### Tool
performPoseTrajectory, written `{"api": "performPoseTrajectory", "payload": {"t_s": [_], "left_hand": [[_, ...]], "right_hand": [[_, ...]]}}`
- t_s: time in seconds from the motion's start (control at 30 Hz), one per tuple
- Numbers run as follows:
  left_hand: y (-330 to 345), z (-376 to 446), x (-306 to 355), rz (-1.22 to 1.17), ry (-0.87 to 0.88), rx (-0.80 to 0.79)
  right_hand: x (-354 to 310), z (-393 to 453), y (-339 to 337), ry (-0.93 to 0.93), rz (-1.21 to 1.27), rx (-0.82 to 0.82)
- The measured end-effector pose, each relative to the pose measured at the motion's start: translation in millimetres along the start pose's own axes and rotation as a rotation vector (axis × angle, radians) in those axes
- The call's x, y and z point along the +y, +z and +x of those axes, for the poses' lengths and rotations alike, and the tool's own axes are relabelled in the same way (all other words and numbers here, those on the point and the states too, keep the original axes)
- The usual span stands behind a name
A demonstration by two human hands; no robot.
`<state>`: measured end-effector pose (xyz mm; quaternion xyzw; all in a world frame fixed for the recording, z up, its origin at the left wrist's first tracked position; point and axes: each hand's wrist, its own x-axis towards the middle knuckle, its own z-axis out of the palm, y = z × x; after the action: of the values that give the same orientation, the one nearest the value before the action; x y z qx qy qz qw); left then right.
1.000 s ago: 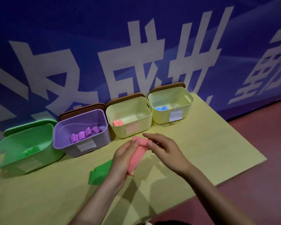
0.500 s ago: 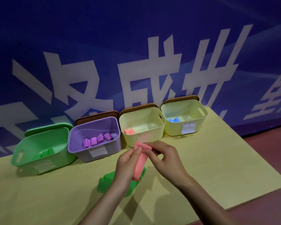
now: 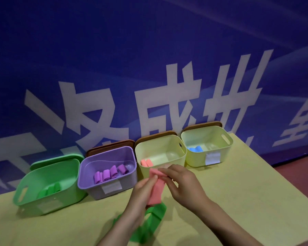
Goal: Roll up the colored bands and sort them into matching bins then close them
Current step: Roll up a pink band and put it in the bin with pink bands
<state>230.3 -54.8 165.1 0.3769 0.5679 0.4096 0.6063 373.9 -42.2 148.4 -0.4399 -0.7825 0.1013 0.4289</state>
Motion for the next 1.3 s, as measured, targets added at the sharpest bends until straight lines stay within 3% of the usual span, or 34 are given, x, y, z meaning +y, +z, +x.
{"api": "performPoseTrajectory", "payload": {"t_s": [0.2,0.4,0.53,0.67,0.83,1.17,1.3], "left_hand": [[3,-6,-9,-0.191,-0.075,-0.040],[8,-17,-18,-0.120,-0.028,-0.017],[7,-23,-21,-0.078,0.032,-0.073],[6,-30,-22,-0.020,0.098,-0.121],[10,-34,-23,0.030,0.150,-0.134],[10,-39,-24,0.188,0.449,-0.130],[5,-42,-22,0.156,0.482,-0.086]], "right_hand": [[2,-11,-7,-0.048,-0.081,-0.079],[0,-22,-16,-0.093,-0.198,-0.185],[-4,-30,-25,-0.016,-0.025,-0.240],[-13,-37,-32,0.311,0.383,-0.130],[-21,-42,-31,0.596,0.483,-0.074],[-40,-40,-22,0.512,0.521,-0.011],[-50,-35,-12,0.491,0.538,0.065]]}}
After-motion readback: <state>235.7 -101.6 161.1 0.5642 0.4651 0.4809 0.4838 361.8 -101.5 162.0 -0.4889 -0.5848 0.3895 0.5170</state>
